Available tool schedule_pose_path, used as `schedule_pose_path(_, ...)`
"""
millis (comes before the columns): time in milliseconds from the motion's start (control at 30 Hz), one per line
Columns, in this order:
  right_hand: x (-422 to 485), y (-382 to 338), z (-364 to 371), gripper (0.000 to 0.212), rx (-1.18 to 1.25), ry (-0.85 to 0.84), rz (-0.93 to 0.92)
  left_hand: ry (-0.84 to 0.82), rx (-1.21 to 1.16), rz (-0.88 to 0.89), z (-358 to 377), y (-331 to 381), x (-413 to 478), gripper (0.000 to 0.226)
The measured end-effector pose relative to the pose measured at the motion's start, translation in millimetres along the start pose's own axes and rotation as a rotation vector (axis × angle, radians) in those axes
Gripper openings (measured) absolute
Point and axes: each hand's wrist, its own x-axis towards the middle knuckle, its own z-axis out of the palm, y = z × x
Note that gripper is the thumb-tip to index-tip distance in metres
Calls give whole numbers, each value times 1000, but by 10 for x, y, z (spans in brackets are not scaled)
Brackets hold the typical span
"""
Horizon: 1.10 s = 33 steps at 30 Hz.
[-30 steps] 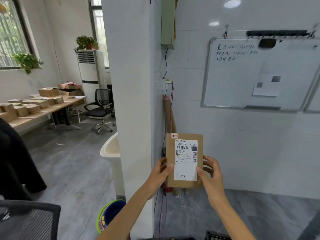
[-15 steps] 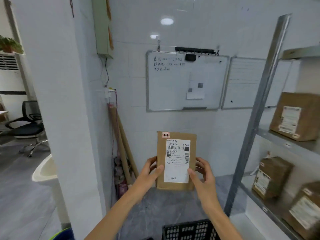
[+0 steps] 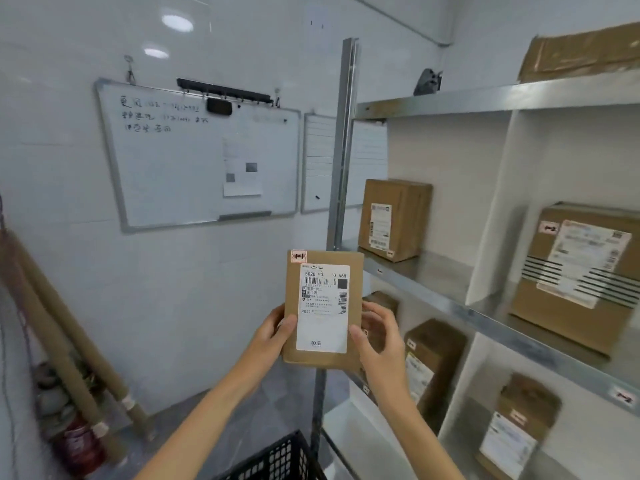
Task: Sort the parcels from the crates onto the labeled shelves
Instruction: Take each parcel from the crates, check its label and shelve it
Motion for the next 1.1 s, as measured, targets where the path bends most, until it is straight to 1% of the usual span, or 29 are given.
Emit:
schedule_pose_path(100, 140, 29, -139, 38, -11, 62, -19, -33, -3, 31, 216, 21, 265, 25)
schedule_pose_path(233, 406, 56, -293, 37, -25, 133, -32, -111, -6, 66, 425, 64, 678, 39)
schedule_pose_path(267, 484, 61, -331, 36, -45, 153, -42, -129, 1, 83, 474, 79, 793, 38)
schedule_pose_path(400, 843, 89, -494, 38, -139, 254, -74, -197, -28, 155, 724, 157, 1292, 24)
schedule_pose_path(533, 1150, 128, -639, 42, -248, 382, -149, -281, -67, 206, 1032, 226, 1790, 22)
schedule_pose_path(633, 1304, 240, -696, 50, -334, 464, -161, -341, -73, 237, 1264, 201, 2104, 21)
schedule_pose_path(733, 1400, 392, -706, 55, -457, 488, -112, -373, -98, 258, 1454, 101, 2373, 21)
schedule_pose_path(800, 1441, 509, -677, 61, -583, 521, -78, -433, -116, 248, 1571, -5, 2511, 18)
schedule_pose_path(867, 1496, 603, -629, 71, -702, 562, -40, -491, -108, 247, 1696, -102, 2604, 18)
schedule_pose_path(933, 1581, 665, -585, 82, -788, 586, 6, -505, -104, 261, 1821, -178, 2688, 18)
schedule_pose_path(1000, 1662, 714, -558, 87, -834, 593, 49, -501, -110, 265, 1923, -237, 2771, 14)
schedule_pose_path(1100, 1778, 768, -576, 89, -839, 604, 101, -478, -75, 294, 2025, -285, 2885, 13)
